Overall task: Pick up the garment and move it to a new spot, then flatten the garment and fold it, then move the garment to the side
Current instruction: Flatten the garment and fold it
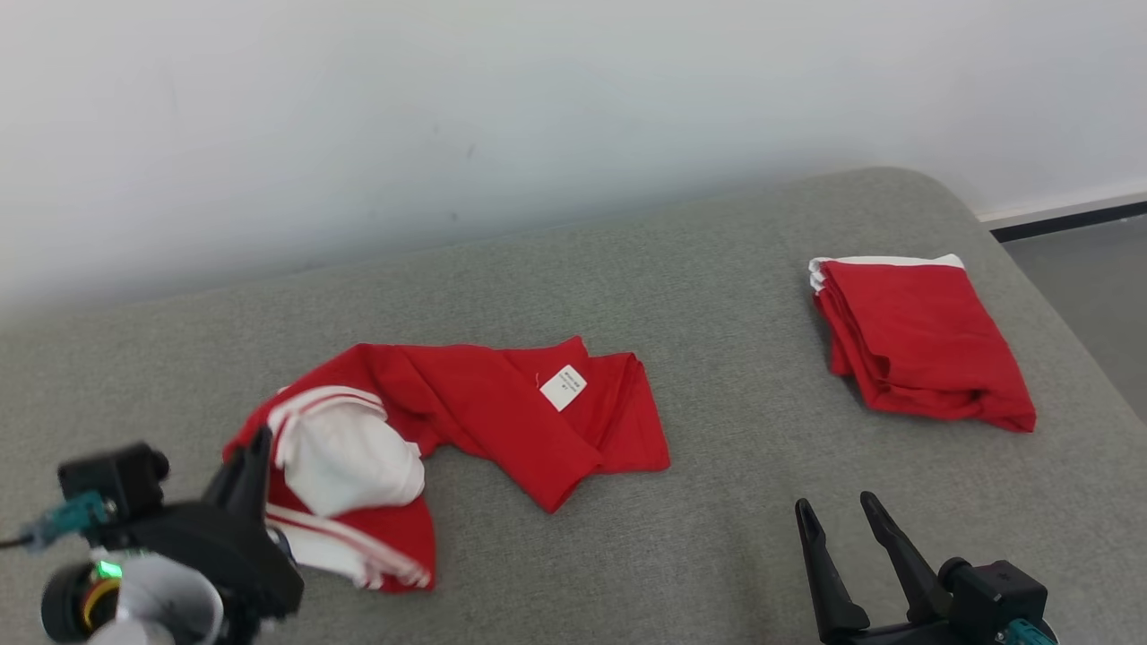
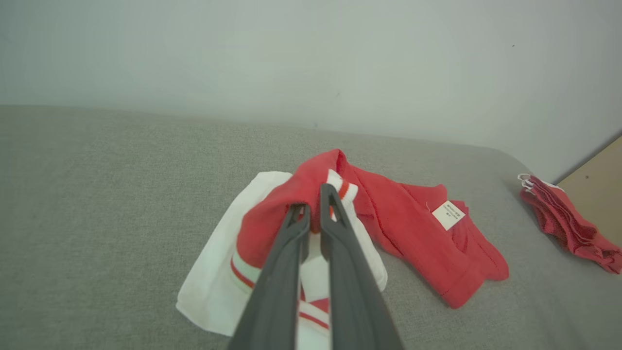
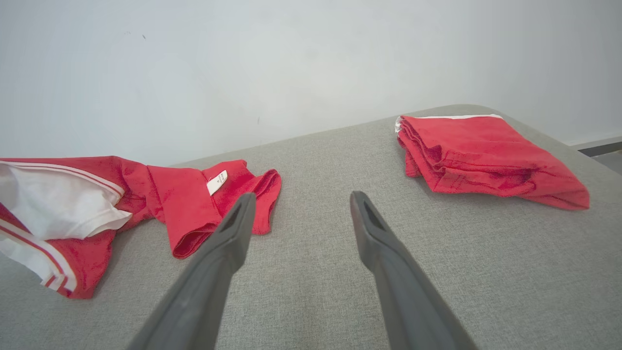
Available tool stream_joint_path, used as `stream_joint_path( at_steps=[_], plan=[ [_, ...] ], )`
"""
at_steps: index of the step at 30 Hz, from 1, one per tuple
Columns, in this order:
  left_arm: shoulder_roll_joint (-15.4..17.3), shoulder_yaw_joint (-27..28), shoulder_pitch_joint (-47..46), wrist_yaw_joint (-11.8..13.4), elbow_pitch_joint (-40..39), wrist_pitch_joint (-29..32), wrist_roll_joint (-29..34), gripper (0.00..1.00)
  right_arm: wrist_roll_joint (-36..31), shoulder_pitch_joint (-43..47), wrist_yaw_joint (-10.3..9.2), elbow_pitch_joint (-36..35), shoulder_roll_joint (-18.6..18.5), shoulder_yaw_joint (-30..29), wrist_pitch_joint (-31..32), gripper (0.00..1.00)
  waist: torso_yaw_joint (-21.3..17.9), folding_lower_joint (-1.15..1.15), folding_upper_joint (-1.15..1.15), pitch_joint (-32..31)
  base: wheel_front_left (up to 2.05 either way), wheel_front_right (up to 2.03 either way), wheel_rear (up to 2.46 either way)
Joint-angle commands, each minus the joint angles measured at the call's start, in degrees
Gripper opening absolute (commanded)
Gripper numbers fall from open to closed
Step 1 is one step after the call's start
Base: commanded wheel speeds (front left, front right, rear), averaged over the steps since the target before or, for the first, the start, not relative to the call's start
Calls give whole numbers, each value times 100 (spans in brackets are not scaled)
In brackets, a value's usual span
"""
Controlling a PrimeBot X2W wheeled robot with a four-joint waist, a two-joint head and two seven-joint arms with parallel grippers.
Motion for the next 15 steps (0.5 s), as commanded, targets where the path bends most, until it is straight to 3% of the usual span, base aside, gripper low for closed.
stream_joint_path(
  at_steps=[1,8,11,12,13,15],
  plan=[
    [-33,11,298,110,-64,52,-90,0,-33,-22,-14,-28,1,-16,2,100,114,0,0,55,0,0,0],
    [175,199,1051,748,-84,-53,88,0,-69,-42,-14,-61,1,-28,50,100,310,0,0,107,0,0,0],
    [199,133,1106,853,-37,-59,222,0,-104,-36,-14,-66,1,-7,84,100,388,0,0,111,0,0,0],
    [182,117,1086,840,-35,-121,256,40,-120,-46,-14,-62,0,0,108,100,418,0,0,104,0,0,0],
    [148,122,1072,857,-13,-146,265,100,-122,-67,-14,-60,0,21,127,100,440,0,0,100,0,0,0],
    [74,113,1017,900,17,-225,289,100,-162,-136,-14,-45,1,82,217,100,496,0,0,88,0,0,0]
  ],
)
